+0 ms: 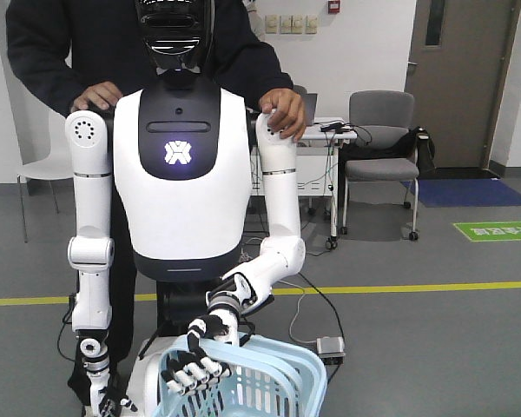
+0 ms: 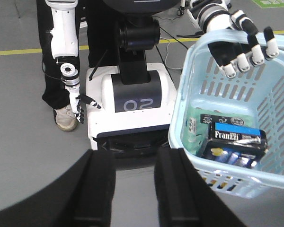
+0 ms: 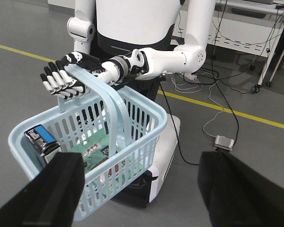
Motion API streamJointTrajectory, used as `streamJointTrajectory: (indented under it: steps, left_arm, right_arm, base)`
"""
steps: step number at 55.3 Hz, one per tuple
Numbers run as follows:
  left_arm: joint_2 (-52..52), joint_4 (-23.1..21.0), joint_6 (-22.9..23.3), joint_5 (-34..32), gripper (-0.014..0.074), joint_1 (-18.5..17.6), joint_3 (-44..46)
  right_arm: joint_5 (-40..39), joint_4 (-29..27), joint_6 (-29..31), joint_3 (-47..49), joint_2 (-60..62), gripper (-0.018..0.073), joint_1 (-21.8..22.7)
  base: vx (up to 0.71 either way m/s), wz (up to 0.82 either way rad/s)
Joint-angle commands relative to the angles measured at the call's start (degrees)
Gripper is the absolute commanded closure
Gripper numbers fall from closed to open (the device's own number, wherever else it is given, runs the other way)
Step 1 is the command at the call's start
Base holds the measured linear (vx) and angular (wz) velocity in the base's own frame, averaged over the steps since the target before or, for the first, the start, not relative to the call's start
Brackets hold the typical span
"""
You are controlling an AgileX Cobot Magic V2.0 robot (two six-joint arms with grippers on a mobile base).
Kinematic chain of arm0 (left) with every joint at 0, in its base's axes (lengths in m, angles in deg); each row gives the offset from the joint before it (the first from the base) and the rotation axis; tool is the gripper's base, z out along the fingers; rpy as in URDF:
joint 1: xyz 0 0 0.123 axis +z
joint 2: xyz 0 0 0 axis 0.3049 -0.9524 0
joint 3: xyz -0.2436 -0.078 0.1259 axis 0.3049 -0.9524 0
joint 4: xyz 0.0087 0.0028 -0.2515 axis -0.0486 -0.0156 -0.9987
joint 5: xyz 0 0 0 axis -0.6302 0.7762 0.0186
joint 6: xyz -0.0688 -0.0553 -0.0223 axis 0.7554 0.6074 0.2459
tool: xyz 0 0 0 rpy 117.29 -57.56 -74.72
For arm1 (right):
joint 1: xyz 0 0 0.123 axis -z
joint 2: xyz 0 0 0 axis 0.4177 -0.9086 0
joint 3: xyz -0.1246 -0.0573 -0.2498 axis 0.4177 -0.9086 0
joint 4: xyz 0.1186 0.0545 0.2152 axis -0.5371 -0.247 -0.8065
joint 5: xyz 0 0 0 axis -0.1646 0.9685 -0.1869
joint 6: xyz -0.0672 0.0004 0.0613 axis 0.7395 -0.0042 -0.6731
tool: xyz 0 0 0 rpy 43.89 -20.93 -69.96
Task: Pick snacks and fruit into basket
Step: 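Drive the base away from the other robot toward the fruit stand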
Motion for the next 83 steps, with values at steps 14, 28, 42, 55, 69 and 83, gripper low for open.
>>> streamJointTrajectory:
  steps: [14,28,42,55,69,83]
  left_arm:
    - [0.4,-0.4,0.5,-4.2,0.0268,0.1,1.7]
    - [0.4,-0.4,0.5,-4.2,0.0268,0.1,1.7]
    - [0.4,-0.4,0.5,-4.2,0.0268,0.1,1.7]
    - [0.4,-0.4,0.5,-4.2,0.0268,0.1,1.7]
    - [0.4,-0.4,0.5,-4.2,0.0268,0.1,1.7]
    - [0.4,-0.4,0.5,-4.2,0.0268,0.1,1.7]
  right_arm:
    - [-3.9,-0.1,0.7,1.7,0.0,0.0013,0.3]
    - [-3.9,-0.1,0.7,1.7,0.0,0.0013,0.3]
    - [-3.9,-0.1,0.7,1.7,0.0,0.0013,0.3]
    - [-3.8,-0.1,0.7,1.7,0.0,0.0013,0.3]
    - [-3.7,-0.1,0.7,1.7,0.0,0.0013,0.3]
    - [-3.7,-0.1,0.7,1.7,0.0,0.0013,0.3]
  base:
    - [-0.31,-0.05]
    - [-0.34,-0.01]
    - [-0.34,-0.01]
    - [-0.33,0.02]
    - [-0.30,0.04]
    - [-0.25,0.14]
